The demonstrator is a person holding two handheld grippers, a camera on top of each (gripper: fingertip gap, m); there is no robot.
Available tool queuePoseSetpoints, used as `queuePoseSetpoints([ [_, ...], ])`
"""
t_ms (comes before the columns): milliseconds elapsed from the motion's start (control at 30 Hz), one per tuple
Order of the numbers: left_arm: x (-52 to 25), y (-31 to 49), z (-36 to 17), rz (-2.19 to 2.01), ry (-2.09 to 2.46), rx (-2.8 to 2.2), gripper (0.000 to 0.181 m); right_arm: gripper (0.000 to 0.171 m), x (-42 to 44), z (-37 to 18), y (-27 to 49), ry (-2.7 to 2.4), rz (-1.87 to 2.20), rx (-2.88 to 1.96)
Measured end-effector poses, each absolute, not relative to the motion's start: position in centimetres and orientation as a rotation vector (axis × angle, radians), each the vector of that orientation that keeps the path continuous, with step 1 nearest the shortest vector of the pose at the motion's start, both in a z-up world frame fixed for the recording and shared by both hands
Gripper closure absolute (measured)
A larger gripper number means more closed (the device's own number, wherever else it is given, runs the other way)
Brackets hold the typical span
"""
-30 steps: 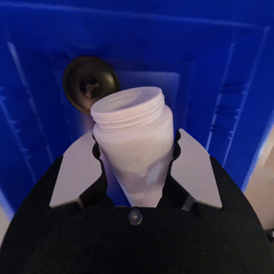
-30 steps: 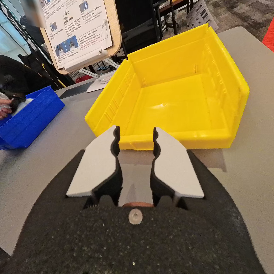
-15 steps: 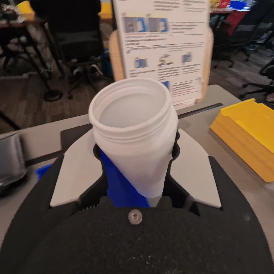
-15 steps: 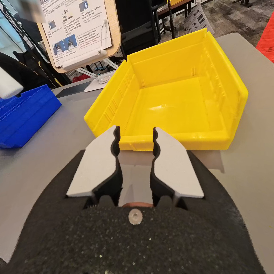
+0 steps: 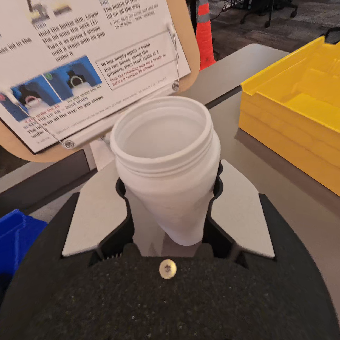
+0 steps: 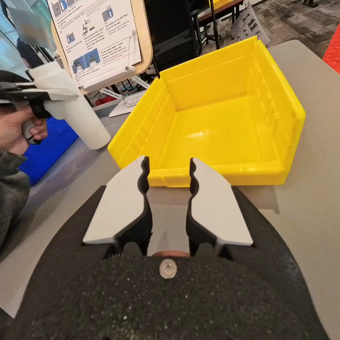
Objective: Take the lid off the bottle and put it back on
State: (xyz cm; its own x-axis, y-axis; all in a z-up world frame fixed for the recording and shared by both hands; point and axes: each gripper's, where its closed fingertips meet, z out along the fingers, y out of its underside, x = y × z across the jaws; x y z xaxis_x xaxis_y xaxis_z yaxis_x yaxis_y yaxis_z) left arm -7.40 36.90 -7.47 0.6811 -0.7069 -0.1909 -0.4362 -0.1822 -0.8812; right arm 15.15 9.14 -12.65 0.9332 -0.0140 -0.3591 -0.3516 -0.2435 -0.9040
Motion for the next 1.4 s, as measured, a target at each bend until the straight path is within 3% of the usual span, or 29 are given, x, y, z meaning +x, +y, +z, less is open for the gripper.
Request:
queuePoseSetpoints([
  [467,-7.8,36.0,-8.2,-0.328,0.843,-1.817,0.085,0.129,14.0,-12.7,9.3,0.23,0.324,-1.814],
  [567,-9.1,34.4,-7.5,-0.353,0.827,-1.818,0.071,0.126,13.8,-12.1,9.3,0.206,0.327,-1.783],
  [700,-13.0,27.7,-7.4,-0.468,0.859,-1.796,0.07,0.119,12.1,-10.2,9.2,0.084,0.325,-1.706],
  [867,-20.9,15.7,-9.6,-0.74,0.764,-1.809,0.083,0.116,8.2,-9.2,9.4,-0.126,0.284,-1.676],
  [1000,-26.8,10.7,-12.2,-0.769,0.587,-1.855,0.088,0.111,3.7,-8.3,9.9,-0.228,0.322,-1.635],
  [1200,-28.5,10.0,-11.0,-0.781,0.548,-1.824,0.09,0.1,-3.4,-6.4,14.7,-0.345,0.373,-1.641],
  [1400,-27.8,10.4,-13.4,-0.812,0.568,-1.917,0.092,0.091,-7.2,-3.6,24.7,-0.403,0.378,-1.607],
])
